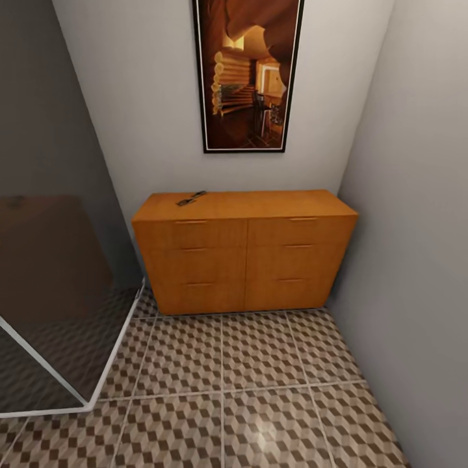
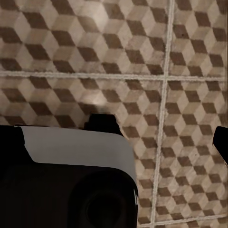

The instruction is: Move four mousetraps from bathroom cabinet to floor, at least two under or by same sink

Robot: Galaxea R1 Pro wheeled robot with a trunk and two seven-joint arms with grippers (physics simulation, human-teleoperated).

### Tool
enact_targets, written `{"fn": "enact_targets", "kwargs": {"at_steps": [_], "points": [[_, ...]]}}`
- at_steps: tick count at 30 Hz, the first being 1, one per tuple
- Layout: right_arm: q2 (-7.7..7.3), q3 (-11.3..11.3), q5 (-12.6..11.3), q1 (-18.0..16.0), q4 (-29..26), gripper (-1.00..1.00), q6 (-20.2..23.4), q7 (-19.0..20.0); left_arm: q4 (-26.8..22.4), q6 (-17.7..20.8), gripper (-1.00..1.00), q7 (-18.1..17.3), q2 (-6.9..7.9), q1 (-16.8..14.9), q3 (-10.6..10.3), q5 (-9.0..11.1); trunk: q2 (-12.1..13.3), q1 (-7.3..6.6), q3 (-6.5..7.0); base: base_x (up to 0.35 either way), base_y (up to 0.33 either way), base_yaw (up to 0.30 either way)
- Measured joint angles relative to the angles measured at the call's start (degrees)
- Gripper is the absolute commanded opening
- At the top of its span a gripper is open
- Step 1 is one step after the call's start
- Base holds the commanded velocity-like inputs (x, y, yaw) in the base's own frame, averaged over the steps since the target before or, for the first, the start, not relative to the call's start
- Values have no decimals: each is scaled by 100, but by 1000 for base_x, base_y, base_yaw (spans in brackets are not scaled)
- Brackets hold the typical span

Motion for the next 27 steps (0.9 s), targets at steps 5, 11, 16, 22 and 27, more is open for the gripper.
{"fn": "enact_targets", "kwargs": {"at_steps": [5, 11, 16, 22, 27], "points": [[0, 0, -16, 0, -6, 100, -1, 0, 0, 1, 100, 0, 0, 0, 0, 1, 0, 0, 0, 333, 0, 0], [-3, 3, -4, 0, -6, 100, -3, 0, 0, 2, 100, 0, 0, 0, 1, 1, 0, 0, 0, 333, 0, 0], [2, 21, 19, 0, -3, 100, 3, 9, 1, -1, 100, 0, 0, 0, -1, 1, 0, 0, 0, 333, 0, 0], [-7, -15, -8, 0, -15, 100, -8, 4, 4, -1, 100, 0, 2, 0, 1, 5, 0, 1, 0, 294, 0, 0], [-1, -26, -16, -1, -23, 100, -9, 4, 9, -4, 100, 15, 8, 0, -3, 19, 0, 3, 0, 18, 0, 0]]}}
